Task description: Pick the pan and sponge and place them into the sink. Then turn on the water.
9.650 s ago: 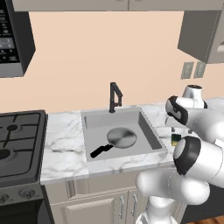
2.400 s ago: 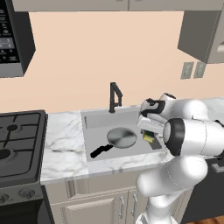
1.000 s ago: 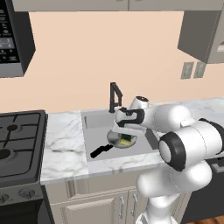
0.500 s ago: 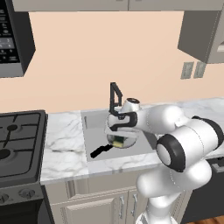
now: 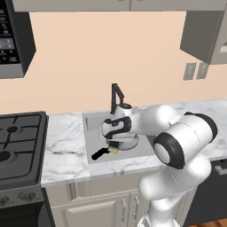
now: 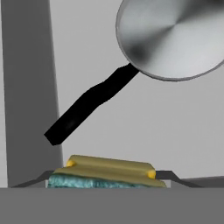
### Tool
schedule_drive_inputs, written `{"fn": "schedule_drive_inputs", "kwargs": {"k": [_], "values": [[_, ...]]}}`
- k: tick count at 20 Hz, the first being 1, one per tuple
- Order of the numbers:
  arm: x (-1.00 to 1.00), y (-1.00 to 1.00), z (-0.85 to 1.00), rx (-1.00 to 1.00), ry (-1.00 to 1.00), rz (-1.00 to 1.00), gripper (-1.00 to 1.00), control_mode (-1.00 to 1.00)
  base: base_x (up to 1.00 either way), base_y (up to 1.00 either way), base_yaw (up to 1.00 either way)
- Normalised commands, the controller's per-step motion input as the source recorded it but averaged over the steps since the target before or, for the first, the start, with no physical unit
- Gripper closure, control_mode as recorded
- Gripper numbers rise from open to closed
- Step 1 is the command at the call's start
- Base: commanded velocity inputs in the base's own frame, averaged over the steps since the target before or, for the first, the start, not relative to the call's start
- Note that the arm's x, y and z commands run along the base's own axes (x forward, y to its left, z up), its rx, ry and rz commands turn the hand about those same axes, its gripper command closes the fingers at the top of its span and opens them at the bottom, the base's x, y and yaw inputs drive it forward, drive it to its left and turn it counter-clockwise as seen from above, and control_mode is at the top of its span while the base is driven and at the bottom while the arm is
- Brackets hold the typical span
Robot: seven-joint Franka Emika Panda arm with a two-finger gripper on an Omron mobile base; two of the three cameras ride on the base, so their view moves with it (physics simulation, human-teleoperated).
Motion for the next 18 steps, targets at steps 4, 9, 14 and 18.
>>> {"fn": "schedule_drive_inputs", "kwargs": {"k": [4, 9, 14, 18], "values": [[0.11, 0.26, -0.14, -0.02, 0.0, 0.0, 1.0, -1.0, 0.0, 0.0, 0.0], [0.1, 0.25, -0.14, -0.01, 0.0, 0.0, 1.0, -1.0, 0.0, 0.0, 0.0], [0.17, 0.13, -0.04, -0.02, 0.0, -0.01, 1.0, -1.0, 0.0, 0.0, 0.0], [0.11, 0.04, -0.09, -0.02, 0.0, 0.0, 1.0, -1.0, 0.0, 0.0, 0.0]]}}
